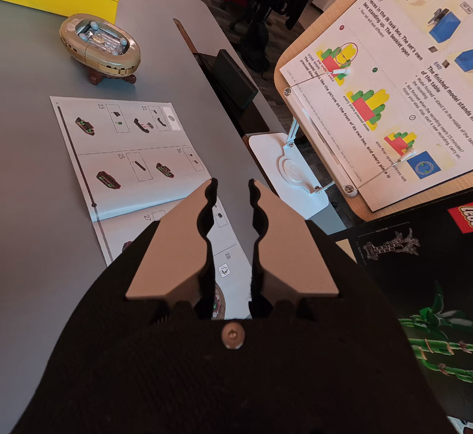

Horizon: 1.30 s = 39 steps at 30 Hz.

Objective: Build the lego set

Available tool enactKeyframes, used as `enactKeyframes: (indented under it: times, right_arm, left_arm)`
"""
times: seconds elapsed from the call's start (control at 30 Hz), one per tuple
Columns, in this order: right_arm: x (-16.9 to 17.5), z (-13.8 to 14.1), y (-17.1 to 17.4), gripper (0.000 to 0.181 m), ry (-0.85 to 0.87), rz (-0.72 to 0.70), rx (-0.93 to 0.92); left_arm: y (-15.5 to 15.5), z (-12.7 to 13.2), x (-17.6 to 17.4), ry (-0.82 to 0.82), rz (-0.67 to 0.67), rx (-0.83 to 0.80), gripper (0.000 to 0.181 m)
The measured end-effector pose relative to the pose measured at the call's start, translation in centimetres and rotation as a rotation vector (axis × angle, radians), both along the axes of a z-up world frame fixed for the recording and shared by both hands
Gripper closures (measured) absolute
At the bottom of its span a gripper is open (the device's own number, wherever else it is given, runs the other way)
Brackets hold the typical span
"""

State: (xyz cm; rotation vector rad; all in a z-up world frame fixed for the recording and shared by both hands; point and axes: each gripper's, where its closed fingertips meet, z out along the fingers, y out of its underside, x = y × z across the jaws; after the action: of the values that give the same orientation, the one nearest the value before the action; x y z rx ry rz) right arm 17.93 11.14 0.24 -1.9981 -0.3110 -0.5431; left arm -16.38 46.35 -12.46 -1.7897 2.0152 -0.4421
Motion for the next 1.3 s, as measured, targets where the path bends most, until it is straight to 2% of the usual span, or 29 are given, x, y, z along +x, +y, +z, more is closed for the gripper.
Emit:
enactKeyframes:
  times: [0.13,0.3,0.7,0.9,1.07,1.13,1.3]
  right_arm:
    - [-0.1,-0.3,0.2,0.157,-0.006,0.002,-0.015]
    - [0.0,-0.4,0.0,0.157,-0.013,-0.005,-0.021]
    - [0.7,-0.6,-0.4,0.157,0.006,-0.018,-0.016]
    - [0.7,-0.9,-0.3,0.157,0.006,-0.018,-0.027]
    - [0.7,-1.1,-0.3,0.157,0.013,-0.017,-0.03]
    - [0.7,-1.2,-0.1,0.157,0.017,-0.015,-0.035]
    - [0.6,-1.9,0.1,0.157,0.013,-0.014,-0.064]
  left_arm:
    - [3.6,0.9,-0.2,0.024,0.075,0.078,0.154]
    - [5.1,0.5,0.8,0.025,0.115,0.041,0.162]
    - [5.6,-2.1,1.1,0.077,0.135,-0.002,0.164]
    - [6.2,-1.7,0.8,0.072,0.148,0.013,0.167]
    - [7.9,-1.4,0.5,0.098,0.264,0.004,0.174]
    - [7.4,-1.4,1.0,0.09,0.252,-0.04,0.174]
    - [7.4,-2.3,1.1,0.143,0.225,-0.001,0.176]
